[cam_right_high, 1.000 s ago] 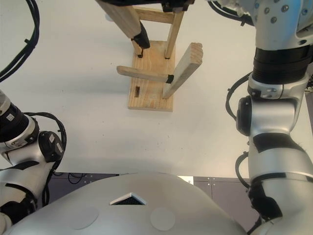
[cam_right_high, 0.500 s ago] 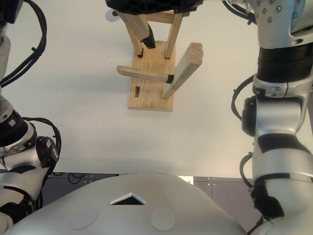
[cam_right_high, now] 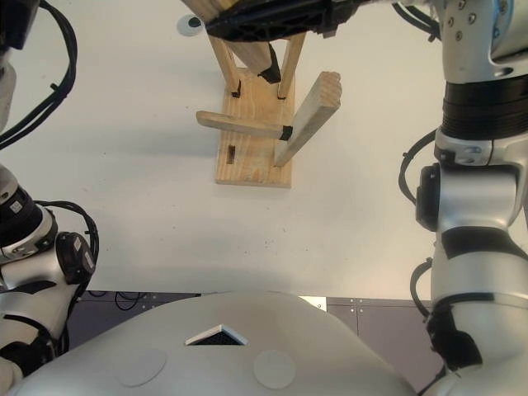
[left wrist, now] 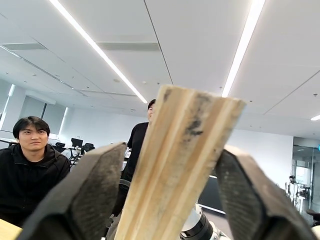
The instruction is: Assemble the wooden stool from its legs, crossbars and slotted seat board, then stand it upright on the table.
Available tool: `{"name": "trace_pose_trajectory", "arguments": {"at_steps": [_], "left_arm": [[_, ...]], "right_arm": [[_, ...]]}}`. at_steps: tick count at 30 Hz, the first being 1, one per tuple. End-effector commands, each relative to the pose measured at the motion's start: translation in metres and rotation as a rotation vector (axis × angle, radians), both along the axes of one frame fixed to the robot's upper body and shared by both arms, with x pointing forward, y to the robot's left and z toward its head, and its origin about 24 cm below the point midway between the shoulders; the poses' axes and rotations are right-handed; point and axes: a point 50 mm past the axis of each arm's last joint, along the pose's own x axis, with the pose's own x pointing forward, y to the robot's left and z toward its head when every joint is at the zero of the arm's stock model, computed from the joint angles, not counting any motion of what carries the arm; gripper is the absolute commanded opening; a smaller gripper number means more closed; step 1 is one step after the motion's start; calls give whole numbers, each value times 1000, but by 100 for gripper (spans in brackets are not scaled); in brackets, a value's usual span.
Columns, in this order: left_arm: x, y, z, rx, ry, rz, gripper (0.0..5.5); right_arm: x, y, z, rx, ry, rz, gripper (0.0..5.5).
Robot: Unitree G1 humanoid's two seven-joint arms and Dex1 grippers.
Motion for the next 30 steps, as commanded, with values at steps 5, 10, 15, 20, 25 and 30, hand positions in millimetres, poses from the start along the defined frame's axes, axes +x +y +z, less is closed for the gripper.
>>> {"name": "trace_pose_trajectory", "arguments": {"at_steps": [5, 10, 15, 20, 25, 30], "left_arm": [[6, 8, -2, -25, -3, 30, 231], [17, 23, 3, -141, -16, 128, 224], [12, 59, 19, -270, -76, 255, 203], [4, 81, 6, -231, -45, 372, 202], [20, 92, -29, -184, 31, 481, 202], [30, 89, -52, -154, 67, 494, 202]], "right_arm": [[-3, -3, -4, -47, -19, 7, 202], [0, -3, -5, -48, 22, -23, 247], [10, -33, 7, 19, 114, -161, 337], [-4, -83, 14, -1, 254, -181, 366], [-23, -94, -12, -125, 349, -138, 366], [-21, -80, -40, -152, 318, -192, 366]]}}
